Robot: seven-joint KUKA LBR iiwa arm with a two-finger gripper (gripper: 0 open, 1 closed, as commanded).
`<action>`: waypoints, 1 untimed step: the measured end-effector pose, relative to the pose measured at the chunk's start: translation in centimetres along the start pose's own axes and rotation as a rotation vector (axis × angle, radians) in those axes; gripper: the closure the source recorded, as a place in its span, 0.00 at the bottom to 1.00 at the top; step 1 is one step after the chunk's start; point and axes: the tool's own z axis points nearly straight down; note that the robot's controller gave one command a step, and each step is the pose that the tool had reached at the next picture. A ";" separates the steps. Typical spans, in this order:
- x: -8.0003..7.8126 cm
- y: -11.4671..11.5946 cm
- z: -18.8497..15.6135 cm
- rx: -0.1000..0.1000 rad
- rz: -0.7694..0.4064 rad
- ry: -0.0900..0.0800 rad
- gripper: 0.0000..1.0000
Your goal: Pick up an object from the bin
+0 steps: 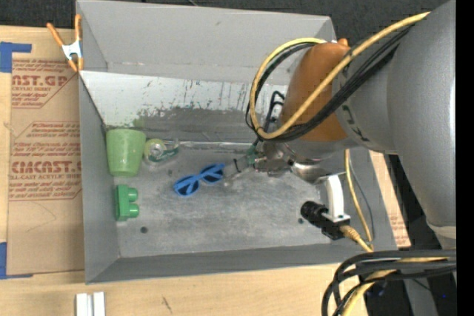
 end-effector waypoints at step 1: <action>-1.4 6.9 0.9 -0.007 0.070 -0.002 0.00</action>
Offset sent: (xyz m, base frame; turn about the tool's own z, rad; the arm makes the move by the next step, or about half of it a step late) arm 0.0685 -0.0030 -0.0085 0.0731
